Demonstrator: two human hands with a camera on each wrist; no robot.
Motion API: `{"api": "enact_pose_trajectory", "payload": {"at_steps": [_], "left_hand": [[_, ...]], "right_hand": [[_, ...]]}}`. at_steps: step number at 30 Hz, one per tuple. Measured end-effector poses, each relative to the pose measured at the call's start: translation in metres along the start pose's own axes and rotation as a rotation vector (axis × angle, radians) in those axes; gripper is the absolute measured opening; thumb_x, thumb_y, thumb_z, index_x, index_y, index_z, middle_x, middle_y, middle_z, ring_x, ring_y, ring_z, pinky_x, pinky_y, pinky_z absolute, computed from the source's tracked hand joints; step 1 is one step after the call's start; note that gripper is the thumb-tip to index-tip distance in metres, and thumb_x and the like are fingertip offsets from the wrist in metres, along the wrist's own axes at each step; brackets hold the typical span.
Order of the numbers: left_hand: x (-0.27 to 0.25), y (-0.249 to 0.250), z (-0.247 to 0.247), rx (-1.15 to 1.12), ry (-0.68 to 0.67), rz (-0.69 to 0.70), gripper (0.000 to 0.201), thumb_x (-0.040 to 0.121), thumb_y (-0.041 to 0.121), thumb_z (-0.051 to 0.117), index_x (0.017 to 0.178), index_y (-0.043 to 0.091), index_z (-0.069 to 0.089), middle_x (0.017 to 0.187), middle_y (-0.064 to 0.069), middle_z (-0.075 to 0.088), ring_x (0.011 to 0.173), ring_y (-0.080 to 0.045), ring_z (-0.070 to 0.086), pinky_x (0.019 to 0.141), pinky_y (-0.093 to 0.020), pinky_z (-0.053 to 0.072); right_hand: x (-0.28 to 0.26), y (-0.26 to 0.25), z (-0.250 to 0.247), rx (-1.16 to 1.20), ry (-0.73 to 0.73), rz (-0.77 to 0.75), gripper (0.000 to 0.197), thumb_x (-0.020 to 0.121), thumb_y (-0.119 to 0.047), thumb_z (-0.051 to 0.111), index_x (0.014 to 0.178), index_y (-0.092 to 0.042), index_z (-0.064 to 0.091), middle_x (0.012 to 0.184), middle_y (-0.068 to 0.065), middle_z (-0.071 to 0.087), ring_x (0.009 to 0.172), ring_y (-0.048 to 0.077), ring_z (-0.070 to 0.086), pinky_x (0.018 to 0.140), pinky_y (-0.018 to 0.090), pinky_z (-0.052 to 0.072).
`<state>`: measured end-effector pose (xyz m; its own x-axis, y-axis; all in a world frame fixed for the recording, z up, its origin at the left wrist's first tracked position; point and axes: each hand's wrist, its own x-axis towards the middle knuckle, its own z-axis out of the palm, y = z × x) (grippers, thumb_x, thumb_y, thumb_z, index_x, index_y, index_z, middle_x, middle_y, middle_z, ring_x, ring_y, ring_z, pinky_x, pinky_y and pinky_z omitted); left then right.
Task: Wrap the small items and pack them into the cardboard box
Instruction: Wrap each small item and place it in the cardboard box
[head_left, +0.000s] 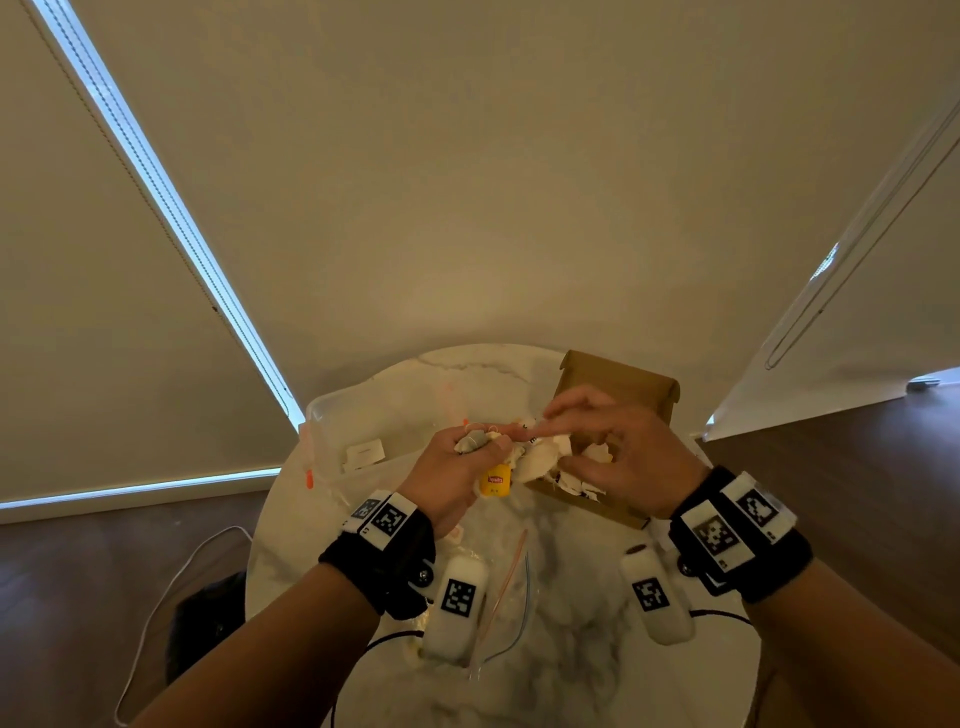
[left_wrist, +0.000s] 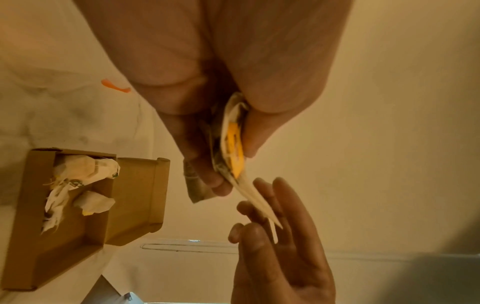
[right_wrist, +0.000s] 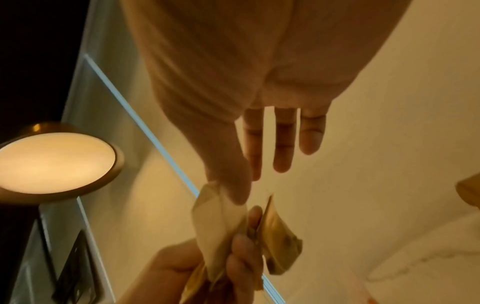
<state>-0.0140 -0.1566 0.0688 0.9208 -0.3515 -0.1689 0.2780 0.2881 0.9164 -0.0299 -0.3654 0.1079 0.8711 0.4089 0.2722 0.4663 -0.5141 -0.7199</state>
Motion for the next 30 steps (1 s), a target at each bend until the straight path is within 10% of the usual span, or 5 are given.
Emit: {"api": "enact_pose_trajectory", "payload": {"at_steps": [3,18,30], "left_hand": [[0.000,0.002,0.000,-0.070,0.002,-0.058,0.018,0.095,0.005,0.050,0.100,-0.002,0.067,0.100,-0.011,0.071,0.092,-0.024,0.068,0.075,-0.034,0.058],[0.002,0.006,-0.011,-0.177,0.254,-0.134,0.018,0.094,-0.004,0.051,0.105,-0.008,0.065,0.085,-0.019,0.069,0.071,-0.026,0.067,0.069,-0.035,0.060],[0.000,0.009,0.008,0.233,0.191,0.137,0.009,0.085,0.006,0.070,0.084,-0.002,0.072,0.058,-0.012,0.057,0.049,-0.019,0.048,0.048,-0.028,0.040]], "right_hand": [[0.001,-0.005,0.002,0.020,-0.009,-0.051,0.022,0.080,-0.038,0.069,0.096,-0.025,0.077,0.101,-0.009,0.069,0.088,0.012,0.064,0.074,0.035,0.054],[-0.001,-0.019,-0.015,0.178,0.186,0.082,0.010,0.084,-0.011,0.071,0.093,-0.014,0.075,0.083,0.003,0.073,0.078,0.023,0.067,0.073,0.043,0.056],[0.007,-0.003,0.007,0.278,0.114,0.332,0.006,0.082,-0.013,0.073,0.086,-0.016,0.076,0.075,0.004,0.074,0.065,0.011,0.066,0.063,0.022,0.054]]}}
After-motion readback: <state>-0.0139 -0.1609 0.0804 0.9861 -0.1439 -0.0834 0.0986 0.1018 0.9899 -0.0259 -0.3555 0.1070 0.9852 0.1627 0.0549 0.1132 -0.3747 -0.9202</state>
